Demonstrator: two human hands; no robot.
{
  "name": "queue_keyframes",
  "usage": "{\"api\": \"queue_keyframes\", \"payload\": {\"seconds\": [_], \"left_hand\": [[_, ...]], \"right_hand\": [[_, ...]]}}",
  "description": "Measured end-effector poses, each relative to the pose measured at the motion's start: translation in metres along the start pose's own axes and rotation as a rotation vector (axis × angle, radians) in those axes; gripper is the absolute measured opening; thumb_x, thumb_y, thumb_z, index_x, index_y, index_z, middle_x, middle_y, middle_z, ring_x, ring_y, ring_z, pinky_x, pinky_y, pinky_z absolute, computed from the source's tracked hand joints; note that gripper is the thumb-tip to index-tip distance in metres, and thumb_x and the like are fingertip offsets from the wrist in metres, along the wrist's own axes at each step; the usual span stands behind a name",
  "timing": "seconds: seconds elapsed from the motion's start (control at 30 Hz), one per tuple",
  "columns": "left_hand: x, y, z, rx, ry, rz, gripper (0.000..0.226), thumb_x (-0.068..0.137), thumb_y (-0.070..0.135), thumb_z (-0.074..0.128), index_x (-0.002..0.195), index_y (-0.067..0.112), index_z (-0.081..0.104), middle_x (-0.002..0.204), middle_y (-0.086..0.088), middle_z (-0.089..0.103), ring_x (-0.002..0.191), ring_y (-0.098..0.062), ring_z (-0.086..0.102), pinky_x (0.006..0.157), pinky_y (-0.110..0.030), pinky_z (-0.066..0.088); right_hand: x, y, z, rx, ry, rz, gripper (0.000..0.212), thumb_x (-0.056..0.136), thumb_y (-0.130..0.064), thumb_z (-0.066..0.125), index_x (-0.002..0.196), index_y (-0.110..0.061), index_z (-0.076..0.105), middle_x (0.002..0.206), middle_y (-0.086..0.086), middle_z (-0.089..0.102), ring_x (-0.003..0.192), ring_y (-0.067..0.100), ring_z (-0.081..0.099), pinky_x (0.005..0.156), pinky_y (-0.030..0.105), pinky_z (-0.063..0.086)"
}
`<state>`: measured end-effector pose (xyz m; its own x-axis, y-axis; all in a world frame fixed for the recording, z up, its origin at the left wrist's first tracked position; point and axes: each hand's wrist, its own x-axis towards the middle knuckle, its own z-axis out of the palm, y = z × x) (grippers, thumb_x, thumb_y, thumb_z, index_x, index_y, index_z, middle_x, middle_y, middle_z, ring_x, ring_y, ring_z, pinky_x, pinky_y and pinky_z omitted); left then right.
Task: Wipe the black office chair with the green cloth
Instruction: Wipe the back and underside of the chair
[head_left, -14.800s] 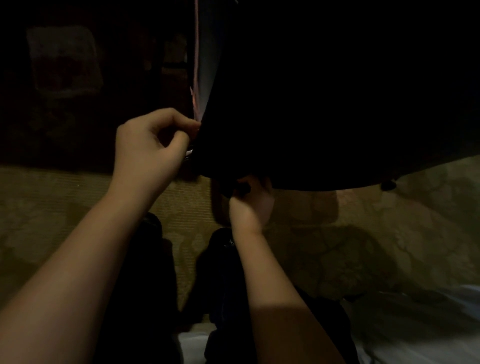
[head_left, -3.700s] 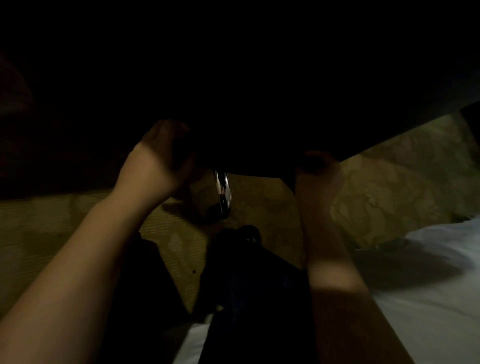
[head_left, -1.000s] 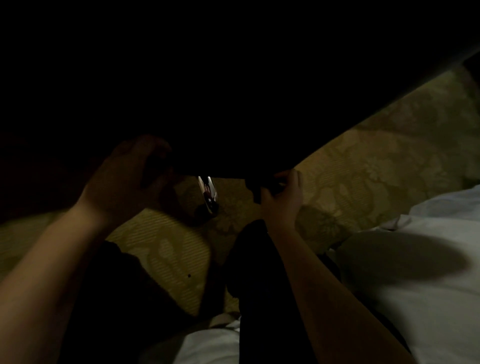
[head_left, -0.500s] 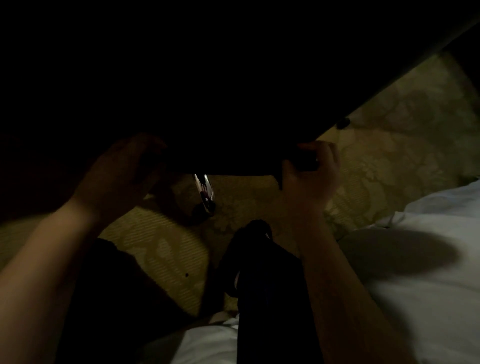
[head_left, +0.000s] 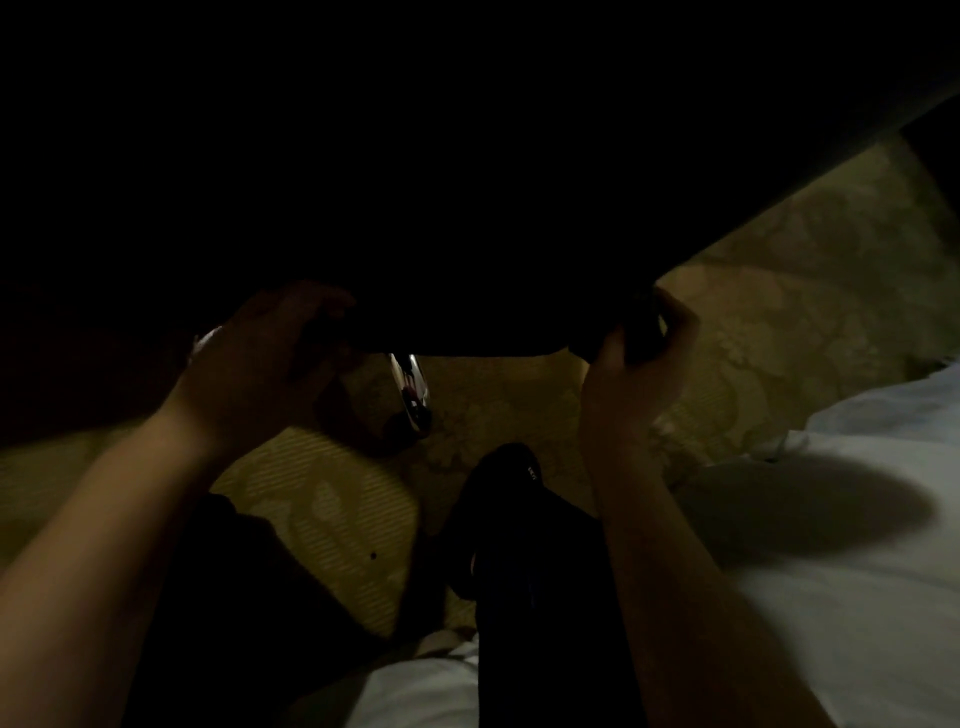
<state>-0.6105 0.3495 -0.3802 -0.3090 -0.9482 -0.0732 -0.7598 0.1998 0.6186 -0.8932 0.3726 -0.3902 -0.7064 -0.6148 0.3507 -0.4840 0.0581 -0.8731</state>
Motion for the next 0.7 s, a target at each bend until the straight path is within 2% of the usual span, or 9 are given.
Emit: {"api": "queue_keyframes", "payload": {"seconds": [0.13,0.23,0.27,0.33,0.37,0.47,0.53,0.63,0.7], "left_hand": [[-0.001,0.005,0.004,0.006,0.039,0.043,0.049,0.086,0.018,0.059,0.132,0.002,0.054,0.129,-0.017,0.056,0.121,-0.036,0.052,0.09,-0.039,0.041],[0.0,0.004,0.006,0.001,0.062,0.088,0.044,0.087,0.01,0.064,0.128,0.0,0.056,0.124,-0.018,0.059,0.116,-0.035,0.054,0.086,-0.034,0.037],[-0.001,0.002,0.006,0.001,0.066,0.101,0.043,0.086,0.009,0.064,0.128,0.0,0.056,0.124,-0.018,0.059,0.115,-0.034,0.054,0.085,-0.033,0.037],[0.0,0.0,0.007,0.007,0.071,0.119,0.045,0.086,0.008,0.066,0.129,0.002,0.056,0.124,-0.016,0.059,0.116,-0.03,0.053,0.085,-0.031,0.036],[0.0,-0.001,0.008,0.007,0.071,0.125,0.046,0.085,0.007,0.067,0.13,0.003,0.056,0.124,-0.015,0.059,0.116,-0.028,0.052,0.086,-0.03,0.035],[0.0,-0.001,0.01,-0.001,0.068,0.139,0.047,0.085,0.006,0.068,0.13,0.004,0.055,0.124,-0.013,0.059,0.115,-0.027,0.054,0.087,-0.03,0.036],[0.0,0.0,0.01,-0.008,0.084,0.141,0.046,0.085,0.007,0.068,0.129,0.005,0.056,0.123,-0.012,0.06,0.115,-0.028,0.054,0.087,-0.03,0.037],[0.0,0.002,0.01,-0.018,0.103,0.122,0.043,0.087,0.013,0.064,0.129,0.006,0.056,0.124,-0.011,0.059,0.116,-0.027,0.054,0.088,-0.027,0.036],[0.0,0.003,0.009,-0.015,0.115,0.114,0.041,0.089,0.015,0.062,0.129,0.005,0.057,0.124,-0.012,0.06,0.115,-0.028,0.055,0.087,-0.028,0.037]], "right_hand": [[-0.014,0.019,0.008,-0.015,-0.135,0.201,0.035,0.089,0.003,0.056,0.123,-0.005,0.051,0.119,0.006,0.059,0.109,0.022,0.061,0.088,0.052,0.052],[-0.025,0.031,0.017,-0.022,-0.181,0.346,0.04,0.089,0.003,0.054,0.125,-0.012,0.047,0.125,0.004,0.056,0.114,0.024,0.058,0.093,0.053,0.05],[-0.028,0.033,0.022,-0.007,-0.167,0.36,0.041,0.089,0.005,0.054,0.126,-0.011,0.046,0.127,0.005,0.055,0.116,0.024,0.057,0.095,0.048,0.05],[-0.031,0.036,0.029,-0.023,-0.132,0.341,0.044,0.087,0.009,0.053,0.128,-0.006,0.046,0.128,0.006,0.053,0.118,0.019,0.054,0.097,0.022,0.047],[-0.032,0.037,0.032,-0.057,-0.116,0.336,0.043,0.087,0.009,0.053,0.127,-0.003,0.047,0.126,0.006,0.053,0.117,0.016,0.052,0.095,0.015,0.044],[-0.034,0.045,0.035,-0.098,-0.155,0.403,0.038,0.088,0.008,0.052,0.124,-0.004,0.048,0.119,0.002,0.053,0.117,0.019,0.052,0.097,0.026,0.043],[-0.038,0.049,0.034,-0.156,-0.244,0.46,0.038,0.09,0.005,0.053,0.126,-0.006,0.048,0.122,0.004,0.054,0.119,0.019,0.052,0.096,0.026,0.043],[-0.05,0.047,0.033,-0.194,-0.366,0.436,0.035,0.089,0.002,0.058,0.122,-0.009,0.053,0.115,0.0,0.058,0.107,0.008,0.054,0.079,0.005,0.041],[-0.056,0.042,0.033,-0.164,-0.348,0.416,0.03,0.089,-0.001,0.061,0.117,-0.012,0.056,0.102,-0.01,0.057,0.099,0.004,0.054,0.069,0.0,0.04]]}}
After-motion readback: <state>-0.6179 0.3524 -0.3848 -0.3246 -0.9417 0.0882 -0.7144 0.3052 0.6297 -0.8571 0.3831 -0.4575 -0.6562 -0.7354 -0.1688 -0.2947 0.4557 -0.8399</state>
